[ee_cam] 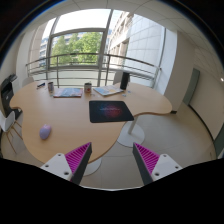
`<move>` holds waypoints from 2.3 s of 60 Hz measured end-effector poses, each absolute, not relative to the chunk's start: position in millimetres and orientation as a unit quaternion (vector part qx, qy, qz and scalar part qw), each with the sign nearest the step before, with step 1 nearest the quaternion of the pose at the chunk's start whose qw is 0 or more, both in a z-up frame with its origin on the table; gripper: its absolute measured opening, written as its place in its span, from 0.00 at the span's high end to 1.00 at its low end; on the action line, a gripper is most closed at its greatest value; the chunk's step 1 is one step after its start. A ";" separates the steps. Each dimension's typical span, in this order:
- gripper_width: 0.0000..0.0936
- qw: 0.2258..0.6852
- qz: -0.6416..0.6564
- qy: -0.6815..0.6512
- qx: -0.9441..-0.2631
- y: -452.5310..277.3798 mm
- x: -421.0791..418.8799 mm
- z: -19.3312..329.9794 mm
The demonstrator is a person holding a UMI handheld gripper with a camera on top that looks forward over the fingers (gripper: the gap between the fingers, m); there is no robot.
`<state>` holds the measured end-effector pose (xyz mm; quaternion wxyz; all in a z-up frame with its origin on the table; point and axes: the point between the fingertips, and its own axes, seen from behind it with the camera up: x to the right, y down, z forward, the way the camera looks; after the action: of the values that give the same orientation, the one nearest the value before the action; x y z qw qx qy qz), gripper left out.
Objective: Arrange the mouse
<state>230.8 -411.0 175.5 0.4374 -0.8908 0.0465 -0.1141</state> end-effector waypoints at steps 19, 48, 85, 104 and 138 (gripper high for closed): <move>0.10 0.382 -0.100 0.027 -0.918 -475.3 170.9 104.3; 0.10 0.409 -0.014 0.007 -0.912 -278.8 -83.5 20.6; 0.54 0.411 0.005 -0.019 -0.911 -196.2 -98.6 15.8; 0.54 0.585 0.049 -0.017 -0.809 -45.4 40.1 235.6; 0.22 0.404 -0.012 0.051 -0.913 -1.0 312.5 5.3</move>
<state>312.5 -1.0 5.3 0.4041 -0.9132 0.0513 -0.0116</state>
